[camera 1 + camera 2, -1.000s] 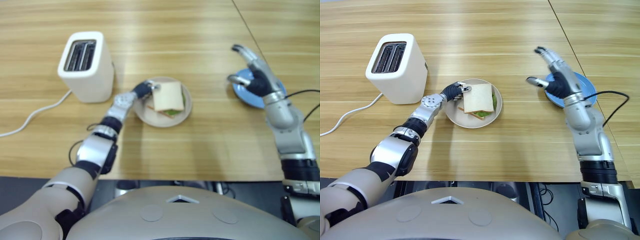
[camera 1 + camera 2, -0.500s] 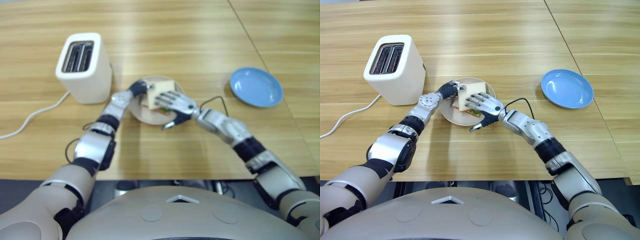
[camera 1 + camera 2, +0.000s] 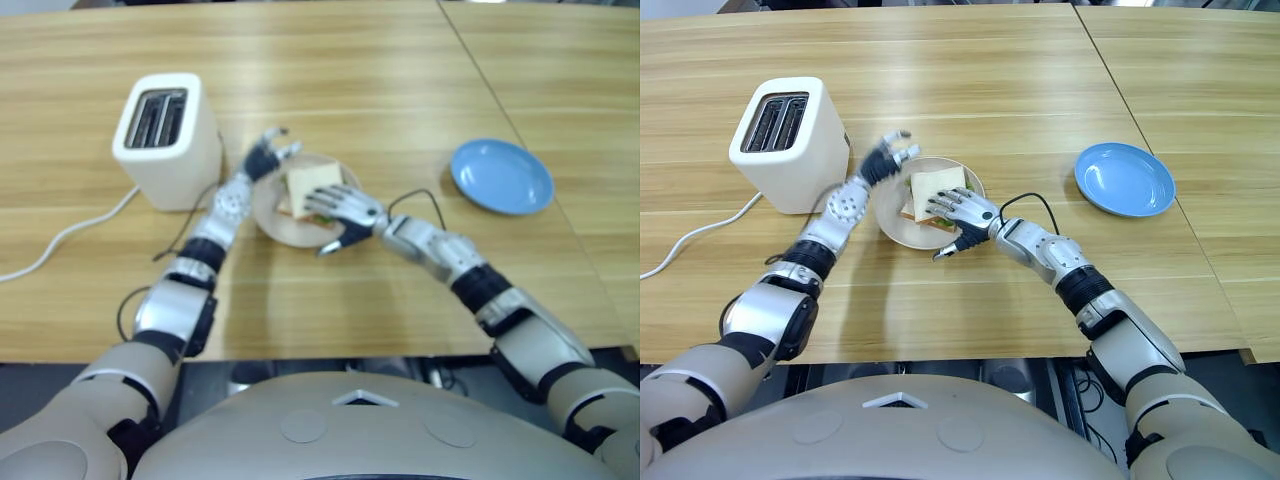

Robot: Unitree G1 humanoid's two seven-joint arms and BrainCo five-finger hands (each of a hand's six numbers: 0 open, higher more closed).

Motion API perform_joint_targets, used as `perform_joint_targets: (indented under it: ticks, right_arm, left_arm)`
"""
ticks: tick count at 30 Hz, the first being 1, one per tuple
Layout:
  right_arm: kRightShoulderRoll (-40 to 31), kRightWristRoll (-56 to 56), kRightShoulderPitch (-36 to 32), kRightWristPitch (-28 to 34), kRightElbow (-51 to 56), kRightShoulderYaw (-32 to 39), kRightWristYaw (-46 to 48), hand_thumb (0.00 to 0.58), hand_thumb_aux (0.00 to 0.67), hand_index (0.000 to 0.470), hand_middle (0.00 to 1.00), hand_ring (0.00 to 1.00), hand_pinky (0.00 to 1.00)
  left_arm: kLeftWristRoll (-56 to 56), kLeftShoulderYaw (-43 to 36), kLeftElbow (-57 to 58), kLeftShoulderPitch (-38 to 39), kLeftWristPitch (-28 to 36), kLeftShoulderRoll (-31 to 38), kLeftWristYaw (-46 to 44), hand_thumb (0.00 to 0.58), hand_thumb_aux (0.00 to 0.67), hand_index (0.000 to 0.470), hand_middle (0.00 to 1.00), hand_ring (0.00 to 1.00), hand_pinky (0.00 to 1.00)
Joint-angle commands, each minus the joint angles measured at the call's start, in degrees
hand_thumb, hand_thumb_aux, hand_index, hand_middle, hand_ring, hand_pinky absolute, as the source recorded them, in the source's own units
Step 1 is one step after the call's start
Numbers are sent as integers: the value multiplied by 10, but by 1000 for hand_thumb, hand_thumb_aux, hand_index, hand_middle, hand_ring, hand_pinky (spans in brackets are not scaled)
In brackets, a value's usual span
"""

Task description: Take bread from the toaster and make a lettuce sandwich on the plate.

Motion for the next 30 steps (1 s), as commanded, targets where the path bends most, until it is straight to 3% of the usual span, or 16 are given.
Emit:
perform_joint_targets:
  ticks: [1,9,13,14,15,20,24,25,26,27,30]
  right_arm:
    - [-24,-8,56,10,60,48,87,0,0,0,0,0,0]
    - [-56,-5,74,20,-51,18,33,0,0,0,0,0,0]
    - [-82,50,95,-14,-173,-70,-72,0,0,0,0,0,0]
    - [-87,65,101,-21,-197,-90,-88,0,0,0,0,0,0]
    - [-92,86,110,-28,-224,-114,-97,0,0,0,0,0,0]
    - [-125,189,192,-25,-349,-234,-81,0,0,0,0,0,0]
    - [-147,231,272,-8,-393,-278,-25,0,0,0,0,0,0]
    - [-158,244,295,-8,-394,-280,0,456,360,247,129,129,129]
    - [-165,252,310,-8,-396,-281,18,456,360,247,129,129,129]
    - [-174,263,328,-9,-396,-282,39,580,670,460,1000,1000,1000]
    - [-196,269,363,-13,-402,-283,80,580,670,460,1000,1000,1000]
  left_arm:
    - [22,4,-64,16,-10,15,44,0,0,0,0,0,0]
    - [-1,2,-121,81,40,37,-43,0,0,0,0,0,0]
    - [-47,0,-192,134,49,53,-147,0,0,0,0,0,0]
    - [-60,3,-213,145,56,56,-167,209,134,92,302,302,302]
    - [-78,9,-238,157,69,59,-188,580,670,460,1000,1000,1000]
    - [-193,59,-430,249,165,106,-305,580,670,460,1000,1000,1000]
    - [-248,93,-587,323,256,161,-356,580,670,460,1000,1000,1000]
    - [-251,89,-618,349,289,186,-380,580,670,460,1000,1000,1000]
    - [-252,84,-640,367,315,203,-397,580,670,460,1000,1000,1000]
    - [-225,69,-655,388,335,231,-410,580,670,460,1000,1000,1000]
    - [-175,43,-678,438,345,288,-437,580,670,460,1000,1000,1000]
